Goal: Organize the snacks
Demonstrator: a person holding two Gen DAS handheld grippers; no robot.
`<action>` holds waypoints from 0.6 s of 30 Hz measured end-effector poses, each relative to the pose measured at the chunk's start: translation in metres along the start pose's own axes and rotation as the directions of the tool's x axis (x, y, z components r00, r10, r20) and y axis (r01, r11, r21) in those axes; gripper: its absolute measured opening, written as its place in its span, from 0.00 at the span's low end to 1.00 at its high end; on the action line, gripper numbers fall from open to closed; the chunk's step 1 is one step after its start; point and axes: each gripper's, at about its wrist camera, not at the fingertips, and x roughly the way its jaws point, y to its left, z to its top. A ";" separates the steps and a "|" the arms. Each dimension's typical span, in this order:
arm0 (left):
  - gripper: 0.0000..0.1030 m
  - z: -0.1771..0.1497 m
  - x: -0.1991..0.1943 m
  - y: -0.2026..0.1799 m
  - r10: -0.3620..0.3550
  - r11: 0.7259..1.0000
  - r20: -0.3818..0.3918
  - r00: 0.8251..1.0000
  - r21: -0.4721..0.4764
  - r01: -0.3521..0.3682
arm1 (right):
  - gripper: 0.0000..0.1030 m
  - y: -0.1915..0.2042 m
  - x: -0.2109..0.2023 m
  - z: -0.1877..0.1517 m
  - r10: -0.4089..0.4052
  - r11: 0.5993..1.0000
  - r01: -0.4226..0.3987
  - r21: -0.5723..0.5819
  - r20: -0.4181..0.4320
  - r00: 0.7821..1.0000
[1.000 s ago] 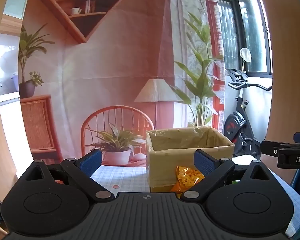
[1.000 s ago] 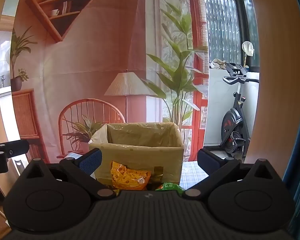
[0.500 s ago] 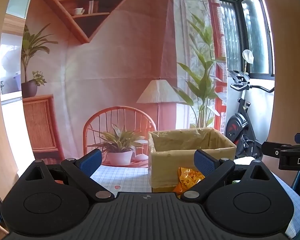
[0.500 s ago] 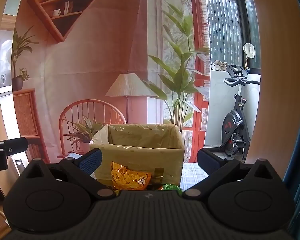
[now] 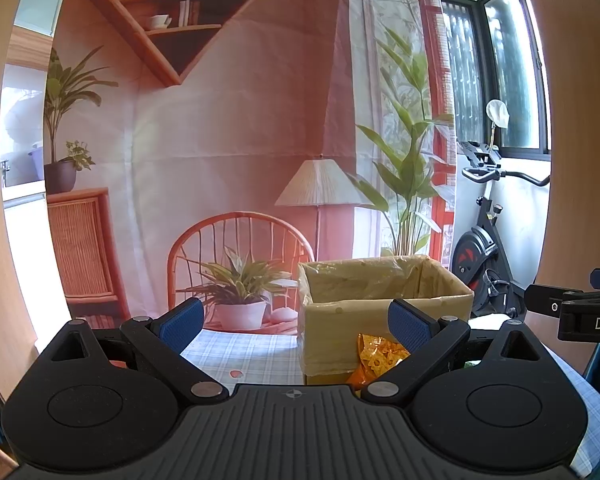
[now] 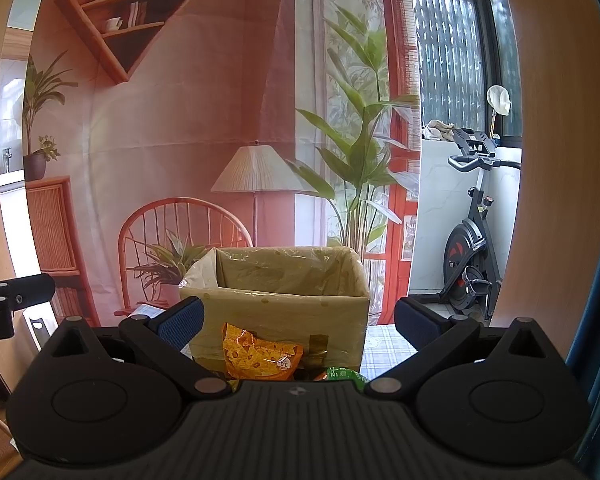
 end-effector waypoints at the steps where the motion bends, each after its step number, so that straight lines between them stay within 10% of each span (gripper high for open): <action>1: 0.97 0.000 0.000 0.000 0.000 1.000 0.000 1.000 0.000 0.000 | 1.00 -0.001 0.000 0.000 0.001 1.000 -0.001 -0.001 0.000 1.000; 18: 0.97 -0.002 -0.001 -0.002 -0.008 1.000 -0.002 1.000 0.002 0.008 | 1.00 -0.005 -0.001 -0.004 -0.005 1.000 0.005 0.008 -0.008 1.000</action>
